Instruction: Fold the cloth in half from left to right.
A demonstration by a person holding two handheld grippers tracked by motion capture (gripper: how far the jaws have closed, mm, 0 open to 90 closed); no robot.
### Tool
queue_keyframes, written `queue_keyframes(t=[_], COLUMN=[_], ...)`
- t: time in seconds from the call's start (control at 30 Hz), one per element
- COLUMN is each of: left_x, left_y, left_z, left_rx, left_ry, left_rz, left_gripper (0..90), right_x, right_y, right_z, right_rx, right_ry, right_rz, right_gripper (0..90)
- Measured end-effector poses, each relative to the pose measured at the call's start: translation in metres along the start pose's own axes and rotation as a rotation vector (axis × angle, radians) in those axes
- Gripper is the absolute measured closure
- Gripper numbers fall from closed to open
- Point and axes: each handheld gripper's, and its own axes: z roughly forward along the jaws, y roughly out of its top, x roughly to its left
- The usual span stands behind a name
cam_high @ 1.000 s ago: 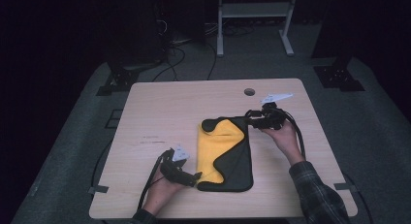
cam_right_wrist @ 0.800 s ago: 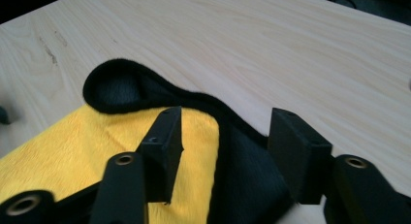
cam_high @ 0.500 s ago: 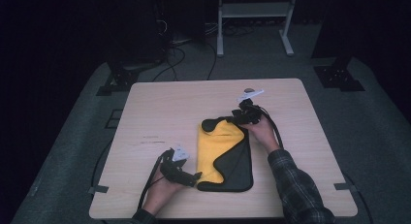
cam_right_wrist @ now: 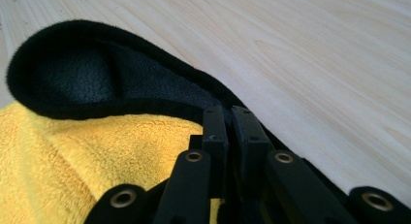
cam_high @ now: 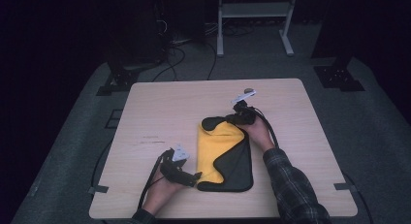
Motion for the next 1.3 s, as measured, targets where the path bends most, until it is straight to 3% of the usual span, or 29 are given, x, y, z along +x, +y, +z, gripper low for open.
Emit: queue_keyframes(t=[0.23,0.33,0.47,0.8,0.9,0.93,1.0,1.17,1.2,1.3], left_x=[0.0,0.0,0.0,0.0,0.0,0.0,0.0,0.0,-0.001,0.0], left_y=[0.0,0.0,0.0,0.0,0.0,0.0,0.0,0.0,0.0,0.0], left_z=[0.0,0.0,0.0,0.0,0.0,0.0,0.0,0.0,0.0,0.0], left_rx=[-0.001,0.002,0.001,0.0,0.002,0.002,0.001,0.0,-0.001,0.002], left_ry=[0.001,0.002,0.002,0.005,0.005,0.005,0.005,0.005,0.005,0.005], left_rz=[0.001,0.003,0.001,-0.001,0.0,0.0,-0.001,-0.002,-0.004,-0.002], left_gripper=[0.0,0.0,0.0,0.0,0.0,0.0,0.0,0.0,0.0,0.0], right_x=[-0.012,-0.017,-0.027,-0.035,-0.035,-0.035,-0.033,-0.025,-0.017,-0.001], right_y=[0.0,-0.002,-0.007,-0.019,-0.022,-0.022,-0.02,-0.015,-0.014,-0.017], right_z=[-0.023,-0.028,-0.035,-0.024,-0.026,-0.026,-0.036,-0.055,-0.064,-0.074], right_rx=[-0.035,-0.029,-0.014,0.066,0.043,0.043,0.002,-0.051,-0.071,-0.091], right_ry=[-0.071,-0.09,-0.149,-0.209,-0.22,-0.22,-0.202,-0.161,-0.127,-0.091], right_rz=[0.017,0.024,0.052,0.063,0.071,0.071,0.08,0.087,0.085,0.069], right_gripper=[85.5,85.7,86.1,86.0,74.6,74.6,64.8,58.1,55.3,53.1])
